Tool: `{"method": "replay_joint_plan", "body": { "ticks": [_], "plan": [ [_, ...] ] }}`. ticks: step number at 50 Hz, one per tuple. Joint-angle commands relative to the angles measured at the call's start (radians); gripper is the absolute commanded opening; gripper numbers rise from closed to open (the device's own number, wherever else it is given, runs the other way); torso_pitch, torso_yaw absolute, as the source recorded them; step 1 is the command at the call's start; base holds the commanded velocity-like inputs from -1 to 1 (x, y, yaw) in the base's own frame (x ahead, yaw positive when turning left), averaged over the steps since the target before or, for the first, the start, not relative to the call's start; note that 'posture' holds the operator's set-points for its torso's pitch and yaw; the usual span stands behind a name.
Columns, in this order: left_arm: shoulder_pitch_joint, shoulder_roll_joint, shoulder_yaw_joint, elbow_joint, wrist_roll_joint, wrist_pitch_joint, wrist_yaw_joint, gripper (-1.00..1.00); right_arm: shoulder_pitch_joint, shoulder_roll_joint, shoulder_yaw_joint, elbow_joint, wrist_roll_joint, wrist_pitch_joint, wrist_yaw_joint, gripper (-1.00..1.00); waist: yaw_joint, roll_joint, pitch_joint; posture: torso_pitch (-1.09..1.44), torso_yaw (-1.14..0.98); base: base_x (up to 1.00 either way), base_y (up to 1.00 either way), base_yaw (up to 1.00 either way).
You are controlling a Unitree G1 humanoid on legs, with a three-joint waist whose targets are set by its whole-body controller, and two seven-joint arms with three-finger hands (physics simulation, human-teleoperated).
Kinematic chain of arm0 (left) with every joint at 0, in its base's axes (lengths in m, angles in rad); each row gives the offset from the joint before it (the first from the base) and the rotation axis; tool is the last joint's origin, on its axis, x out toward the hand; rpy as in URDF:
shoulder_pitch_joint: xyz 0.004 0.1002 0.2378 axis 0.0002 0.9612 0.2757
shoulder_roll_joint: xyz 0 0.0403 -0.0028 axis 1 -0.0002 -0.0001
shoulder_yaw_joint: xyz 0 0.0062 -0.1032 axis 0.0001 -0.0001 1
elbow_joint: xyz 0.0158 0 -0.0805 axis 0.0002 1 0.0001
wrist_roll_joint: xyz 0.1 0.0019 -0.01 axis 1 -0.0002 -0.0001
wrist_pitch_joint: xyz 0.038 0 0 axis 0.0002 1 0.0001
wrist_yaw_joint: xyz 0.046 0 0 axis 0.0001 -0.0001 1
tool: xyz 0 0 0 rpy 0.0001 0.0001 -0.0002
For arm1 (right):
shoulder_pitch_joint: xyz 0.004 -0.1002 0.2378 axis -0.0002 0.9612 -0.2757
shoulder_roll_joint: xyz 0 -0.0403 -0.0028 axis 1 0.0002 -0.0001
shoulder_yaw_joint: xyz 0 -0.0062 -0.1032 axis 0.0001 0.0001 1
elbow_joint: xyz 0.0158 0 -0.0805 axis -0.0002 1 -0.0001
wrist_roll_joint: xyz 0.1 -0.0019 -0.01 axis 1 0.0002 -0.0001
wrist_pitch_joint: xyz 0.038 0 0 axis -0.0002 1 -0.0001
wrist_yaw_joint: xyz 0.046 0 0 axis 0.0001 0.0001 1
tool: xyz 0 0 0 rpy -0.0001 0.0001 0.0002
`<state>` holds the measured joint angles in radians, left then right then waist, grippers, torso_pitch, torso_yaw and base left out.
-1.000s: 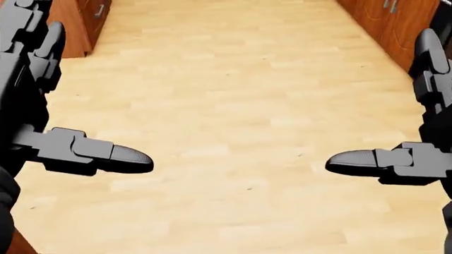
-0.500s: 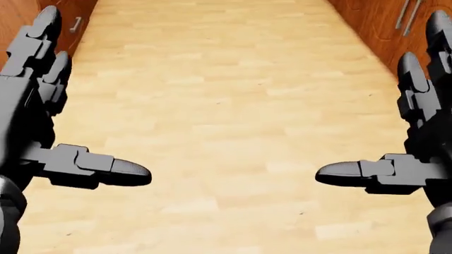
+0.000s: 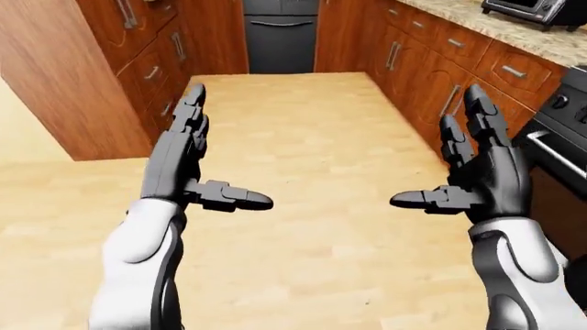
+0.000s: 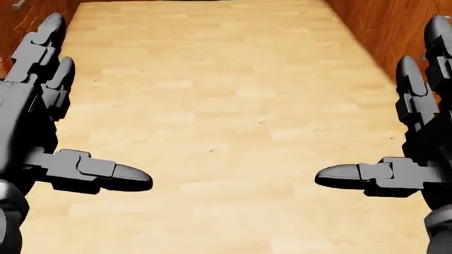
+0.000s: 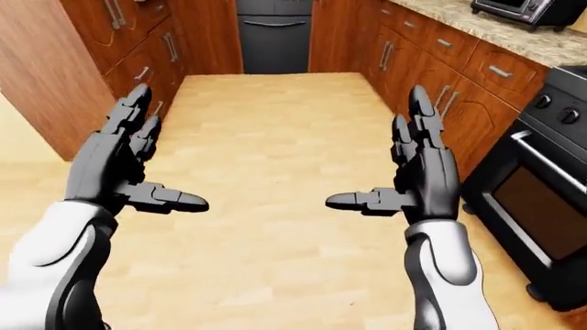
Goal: Move the drinks to the dining counter.
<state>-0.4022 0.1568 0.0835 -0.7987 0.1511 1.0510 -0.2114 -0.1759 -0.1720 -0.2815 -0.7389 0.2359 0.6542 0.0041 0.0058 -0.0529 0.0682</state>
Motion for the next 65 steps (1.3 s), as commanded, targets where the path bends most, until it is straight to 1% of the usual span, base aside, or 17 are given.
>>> {"method": "replay_joint_plan", "body": {
  "ticks": [1, 8, 11, 12, 21, 24, 26, 34, 36, 38, 40, 48, 52, 53, 61, 63, 65],
  "plan": [
    [-0.045, 0.014, 0.022, -0.053, 0.008, -0.033, 0.009, 1.0, -0.034, -0.009, -0.001, -0.058, -0.001, -0.032, -0.001, 1.0, -0.004, -0.002, -0.05, 0.0, 0.0, 1.0, -0.02, 0.0],
    [-0.032, 0.008, 0.019, -0.049, 0.006, -0.048, 0.012, 1.0, -0.027, -0.001, 0.002, -0.039, -0.009, -0.057, 0.006, 1.0, -0.024, -0.002, -0.069, 0.0, 0.0, 1.0, -0.02, 0.0],
    [-0.036, 0.011, 0.024, -0.051, 0.005, -0.043, 0.011, 1.0, -0.031, -0.003, 0.002, -0.052, -0.007, -0.043, 0.003, 1.0, 0.009, 0.132, -0.084, 0.0, 0.0, 1.0, -0.03, 0.0],
    [-0.038, 0.011, 0.026, -0.053, 0.003, -0.04, 0.012, 1.0, -0.028, -0.003, 0.004, -0.05, -0.01, -0.048, 0.005, 1.0, -0.006, 0.066, -0.052, 0.0, 0.0, 1.0, 0.0, 0.0],
    [-0.04, 0.012, 0.013, -0.059, 0.008, -0.036, 0.012, 1.0, -0.021, -0.003, -0.009, -0.057, -0.003, -0.051, 0.015, 1.0, 0.052, 0.101, -0.065, 0.0, 0.0, 1.0, 0.0, 0.0],
    [-0.04, 0.009, 0.013, -0.055, 0.01, -0.041, 0.013, 1.0, -0.014, -0.003, -0.013, -0.049, -0.003, -0.062, 0.02, 1.0, 0.019, -0.014, -0.071, 0.0, 0.0, 1.0, 0.0, 0.0],
    [-0.06, 0.01, 0.013, -0.059, 0.009, -0.019, 0.012, 1.0, -0.011, -0.004, -0.013, -0.045, -0.005, -0.066, 0.022, 1.0, 0.02, 0.004, -0.01, 0.0, 0.0, 1.0, 0.0, 0.0],
    [-0.077, 0.013, 0.023, -0.077, -0.005, 0.011, 0.016, 1.0, -0.015, -0.007, -0.017, -0.061, 0.0, -0.051, 0.019, 1.0, -0.022, -0.011, -0.064, 0.0, 0.0, 1.0, 0.0, 0.0],
    [-0.065, 0.009, 0.018, -0.065, -0.008, -0.01, 0.022, 1.0, -0.017, -0.008, -0.022, -0.066, 0.003, -0.044, 0.018, 1.0, -0.015, 0.015, -0.07, 0.0, 0.0, 1.0, 0.0, 0.0],
    [-0.062, 0.01, 0.019, -0.065, -0.01, -0.011, 0.022, 1.0, -0.018, -0.009, -0.021, -0.062, 0.003, -0.047, 0.018, 1.0, 0.012, 0.126, -0.082, 0.0, 0.0, 1.0, 0.0, 0.0],
    [-0.063, 0.011, 0.02, -0.067, -0.011, -0.008, 0.023, 1.0, -0.015, -0.008, -0.02, -0.057, 0.001, -0.054, 0.019, 1.0, 0.009, 0.086, -0.021, 0.0, 0.0, 1.0, 0.0, 0.0],
    [-0.056, 0.01, 0.022, -0.062, -0.016, -0.019, 0.026, 1.0, -0.012, -0.008, -0.022, -0.063, 0.004, -0.052, 0.017, 1.0, 0.043, 0.107, -0.066, 0.0, 0.0, 1.0, 0.0, 0.0],
    [-0.044, 0.007, 0.02, -0.057, -0.018, -0.033, 0.031, 1.0, -0.007, -0.006, -0.022, -0.049, -0.003, -0.07, 0.024, 1.0, 0.009, -0.022, -0.064, 0.0, 0.0, 1.0, 0.0, 0.0],
    [-0.046, 0.007, 0.021, -0.057, -0.019, -0.032, 0.031, 1.0, -0.006, -0.006, -0.02, -0.047, -0.004, -0.072, 0.024, 1.0, 0.013, 0.009, -0.016, 0.0, 0.0, 1.0, 0.0, 0.0],
    [-0.043, 0.011, 0.029, -0.065, -0.026, -0.026, 0.032, 1.0, -0.005, -0.003, -0.016, -0.057, -0.005, -0.068, 0.024, 1.0, -0.022, -0.016, -0.064, 0.0, 0.0, 1.0, 0.0, 0.0],
    [-0.038, 0.01, 0.029, -0.06, -0.027, -0.035, 0.033, 1.0, -0.006, -0.003, -0.018, -0.059, -0.005, -0.064, 0.023, 1.0, -0.016, 0.009, -0.07, 0.0, 0.0, 1.0, 0.0, 0.0],
    [-0.036, 0.009, 0.028, -0.058, -0.028, -0.039, 0.036, 1.0, -0.003, -0.001, -0.016, -0.056, -0.006, -0.069, 0.024, 1.0, 0.01, 0.121, -0.081, 0.0, 0.0, 1.0, 0.0, 0.0]
  ]
}}
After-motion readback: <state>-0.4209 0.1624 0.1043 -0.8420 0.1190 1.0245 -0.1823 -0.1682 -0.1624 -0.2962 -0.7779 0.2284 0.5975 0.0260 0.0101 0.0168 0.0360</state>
